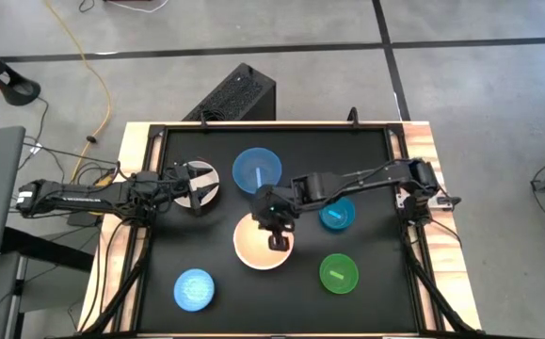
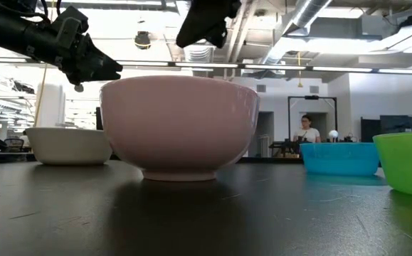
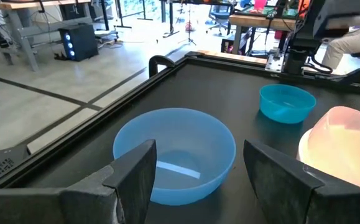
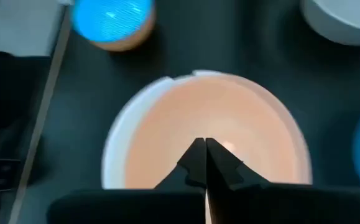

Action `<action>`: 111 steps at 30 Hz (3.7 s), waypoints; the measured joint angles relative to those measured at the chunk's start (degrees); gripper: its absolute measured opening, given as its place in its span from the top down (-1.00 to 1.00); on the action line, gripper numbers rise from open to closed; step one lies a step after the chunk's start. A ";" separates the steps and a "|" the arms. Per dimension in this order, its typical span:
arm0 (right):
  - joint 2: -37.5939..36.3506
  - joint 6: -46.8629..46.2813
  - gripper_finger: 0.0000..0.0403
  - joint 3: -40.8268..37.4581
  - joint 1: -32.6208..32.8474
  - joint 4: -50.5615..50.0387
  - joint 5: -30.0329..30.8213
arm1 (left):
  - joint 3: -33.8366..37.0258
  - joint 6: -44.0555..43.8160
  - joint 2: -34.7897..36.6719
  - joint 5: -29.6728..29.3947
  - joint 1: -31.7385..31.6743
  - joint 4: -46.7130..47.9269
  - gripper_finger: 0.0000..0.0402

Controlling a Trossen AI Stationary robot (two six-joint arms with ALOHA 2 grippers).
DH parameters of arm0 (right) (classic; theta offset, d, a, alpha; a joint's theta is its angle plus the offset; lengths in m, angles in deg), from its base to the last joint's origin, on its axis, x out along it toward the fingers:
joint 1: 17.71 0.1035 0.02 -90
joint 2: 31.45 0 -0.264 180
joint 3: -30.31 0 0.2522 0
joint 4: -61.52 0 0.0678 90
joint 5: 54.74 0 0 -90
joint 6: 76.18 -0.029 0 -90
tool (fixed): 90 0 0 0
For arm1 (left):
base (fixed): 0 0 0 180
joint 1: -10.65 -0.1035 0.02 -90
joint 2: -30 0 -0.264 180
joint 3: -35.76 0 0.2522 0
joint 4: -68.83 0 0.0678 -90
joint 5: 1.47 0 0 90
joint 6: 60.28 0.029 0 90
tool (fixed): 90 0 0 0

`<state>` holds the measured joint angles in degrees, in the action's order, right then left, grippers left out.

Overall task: Nest bowls inside each other
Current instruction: Stack the transparent light orange bowl on top of the pink bowl, then stack the top transparent blue bowl on top of the transparent light orange bowl

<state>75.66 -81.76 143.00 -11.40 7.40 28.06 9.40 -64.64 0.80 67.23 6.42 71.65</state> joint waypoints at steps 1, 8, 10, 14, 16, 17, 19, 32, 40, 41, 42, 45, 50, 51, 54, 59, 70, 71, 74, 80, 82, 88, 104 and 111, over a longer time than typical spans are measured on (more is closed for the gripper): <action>0.00 0.66 0.93 -0.46 -0.44 1.00 -2.03 | 0.00 0.00 0.01 -0.02 0.00 0.00 -0.15; 0.19 -0.23 0.98 -6.90 -3.98 8.62 -7.57 | 0.00 0.00 0.00 -0.02 0.00 0.00 -0.15; -0.02 -0.11 0.98 -8.14 -5.05 9.36 -8.21 | 0.00 0.00 0.01 -0.03 0.00 0.00 -0.15; 0.08 -0.11 0.98 -10.29 -7.00 9.92 -8.34 | 0.00 0.00 0.01 -0.04 0.00 0.00 -0.15; 0.08 -0.27 0.98 -11.04 -8.02 10.40 -8.28 | 0.00 0.00 0.01 -0.04 0.00 0.00 -0.15; 0.05 -0.47 0.98 -11.46 -8.62 10.63 -8.29 | 0.00 0.00 0.01 -0.04 0.00 0.00 -0.15; 0.00 -0.86 0.98 -12.53 -9.68 10.98 -8.29 | 0.00 0.00 0.01 -0.04 0.00 0.02 -0.15; -0.32 -0.34 0.98 -13.45 -11.97 10.75 -9.62 | 0.00 0.00 0.00 -0.02 0.00 0.04 -0.15; -4.22 -1.76 0.95 -12.61 -17.32 14.17 -9.14 | 0.00 -0.70 -0.02 -0.02 0.01 0.13 -0.15; -4.22 -2.31 0.95 -12.69 -18.51 13.84 -9.12 | 0.00 -0.75 -0.02 -0.04 0.01 0.12 -0.15; -4.22 -3.30 0.95 -12.76 -19.73 13.93 -9.02 | 0.00 -0.76 -0.01 -0.03 0.00 0.14 -0.15; -4.22 -6.43 0.95 -12.74 -23.22 14.00 -7.29 | 0.00 -0.81 -0.01 -0.04 0.00 0.42 -0.15; -3.04 -6.59 0.87 -12.74 -27.39 13.81 0.27 | 0.00 -0.75 -0.01 -0.04 0.00 0.77 -0.15; -2.90 -6.91 0.82 -12.71 -27.83 14.32 2.59 | 0.00 -0.70 -0.01 -0.02 0.00 0.85 -0.15; -2.73 -12.31 0.65 -12.69 -29.23 13.47 8.68 | 0.00 -0.68 -0.01 -0.05 0.00 0.83 -0.15; -2.73 -13.93 0.29 -12.69 -31.77 13.00 8.91 | 0.00 -0.66 -0.01 -0.20 0.00 0.87 -0.15; 6.18 -15.02 -0.28 -12.85 -30.18 14.65 8.61 | 0.00 -0.72 -0.01 -0.11 0.00 0.99 -0.15; 6.92 -15.04 -0.28 -12.75 -30.15 15.21 8.62 | 0.00 -0.76 -0.03 -0.11 0.00 1.09 -0.15; 8.96 -15.80 -0.29 -12.77 -29.94 14.91 8.67 | 0.00 -0.87 -0.03 -0.07 0.00 1.18 -0.15; 10.06 -16.02 -0.02 -12.79 -30.07 15.40 8.65 | 0.00 -0.84 -0.03 -0.02 0.00 1.30 -0.15; 9.99 -16.02 0.19 -12.76 -30.07 15.43 8.65 | 0.00 -0.63 -0.03 -0.02 0.00 1.29 -0.15; 8.65 -15.18 0.92 -12.24 -30.53 14.05 8.24 | 0.00 -0.67 -0.03 -0.02 0.00 1.29 -0.15; -7.19 -13.67 0.97 -8.54 -29.29 9.06 4.70 | 0.00 -0.69 -0.03 0.48 0.00 1.40 -0.15; -10.31 -14.35 0.97 -8.48 -16.64 5.90 3.48 | 0.00 -0.45 -0.03 1.09 0.00 1.29 -0.15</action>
<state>65.35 -96.11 134.53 -28.04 13.30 31.54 9.40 -65.09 0.76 68.32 6.42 72.94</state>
